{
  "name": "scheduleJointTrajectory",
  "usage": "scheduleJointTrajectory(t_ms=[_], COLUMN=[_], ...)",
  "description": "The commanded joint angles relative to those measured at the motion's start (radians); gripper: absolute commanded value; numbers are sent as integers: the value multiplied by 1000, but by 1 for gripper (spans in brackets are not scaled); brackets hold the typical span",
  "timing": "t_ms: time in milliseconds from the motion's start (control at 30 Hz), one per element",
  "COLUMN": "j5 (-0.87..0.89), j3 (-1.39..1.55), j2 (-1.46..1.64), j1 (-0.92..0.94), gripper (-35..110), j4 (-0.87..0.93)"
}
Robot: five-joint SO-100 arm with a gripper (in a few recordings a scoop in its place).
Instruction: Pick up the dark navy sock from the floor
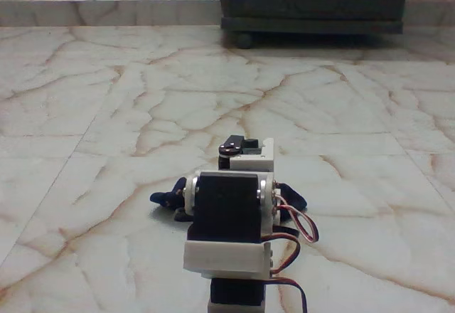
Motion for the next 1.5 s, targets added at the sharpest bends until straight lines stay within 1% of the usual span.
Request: scheduleJointTrajectory(t_ms=[0,600,700,767,833,933,1033,1067,1100,1167,1367,1467], j5=[-6,37,54,66,104,172,256,268,310,379,627,719], j3=[-3,-3,-44,-132,-160,-210,-290,-364,-413,-454,-752,-899], j2=[0,-3,-55,-112,-129,-181,-238,-288,-330,-374,-615,-752], j1=[21,20,20,15,2,-21,-44,-43,-43,-46,-40,-32], gripper=[0,0,0,0,0,0,0,0,0,0,0,0], j4=[38,49,54,135,176,295,357,434,477,482,670,742])
